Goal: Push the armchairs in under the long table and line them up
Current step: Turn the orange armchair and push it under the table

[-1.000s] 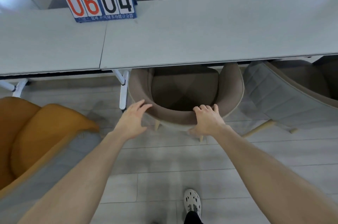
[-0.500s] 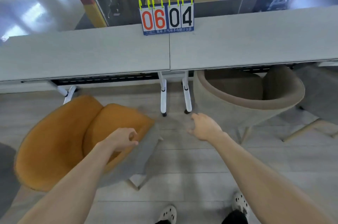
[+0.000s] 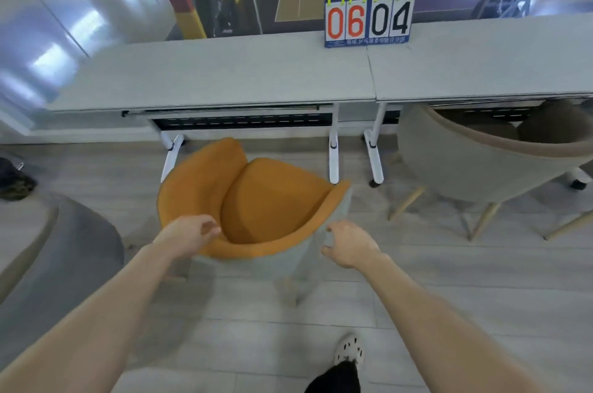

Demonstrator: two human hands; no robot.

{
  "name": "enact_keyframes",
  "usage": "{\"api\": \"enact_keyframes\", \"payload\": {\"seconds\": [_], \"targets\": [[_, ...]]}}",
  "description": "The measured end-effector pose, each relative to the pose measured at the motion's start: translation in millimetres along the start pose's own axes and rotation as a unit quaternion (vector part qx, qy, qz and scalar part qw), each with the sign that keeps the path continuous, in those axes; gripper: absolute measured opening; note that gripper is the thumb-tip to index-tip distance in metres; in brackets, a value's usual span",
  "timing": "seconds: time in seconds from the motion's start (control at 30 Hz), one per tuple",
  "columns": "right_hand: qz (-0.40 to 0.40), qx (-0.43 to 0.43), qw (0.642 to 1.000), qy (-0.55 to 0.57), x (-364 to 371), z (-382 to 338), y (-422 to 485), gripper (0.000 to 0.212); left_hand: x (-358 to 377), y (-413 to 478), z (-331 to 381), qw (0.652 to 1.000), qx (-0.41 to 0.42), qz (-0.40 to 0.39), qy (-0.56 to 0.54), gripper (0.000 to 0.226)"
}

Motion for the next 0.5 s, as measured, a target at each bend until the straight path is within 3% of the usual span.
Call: {"api": "enact_keyframes", "payload": {"seconds": [0.17,0.4,0.5], "targets": [[0.011,-0.012,1.000,0.000,63.3,-72.0,-10.9,0.067,13.0,-3.3,-77.8,0.999,0.007,0.009,0.051,0.052],[0.111,-0.044,0.990,-0.074,99.5,-160.2,22.5,0.095,-2.9,9.0,-110.6,0.987,0.086,0.040,0.132,0.094],[0.105,-0.041,0.990,-0.082,108.3,-189.3,56.2,0.113,-5.5,53.0,-124.2,0.977,0.127,0.055,0.162,0.121]]}}
Point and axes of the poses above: each hand's wrist, its own y-axis towards the middle knuckle, its own x-axis out of the palm, z = x × y, the point moved 3 cm from there along y, towards the middle knuckle, and after that the axes turned 12 degrees about -x, right-handed, at the moved point
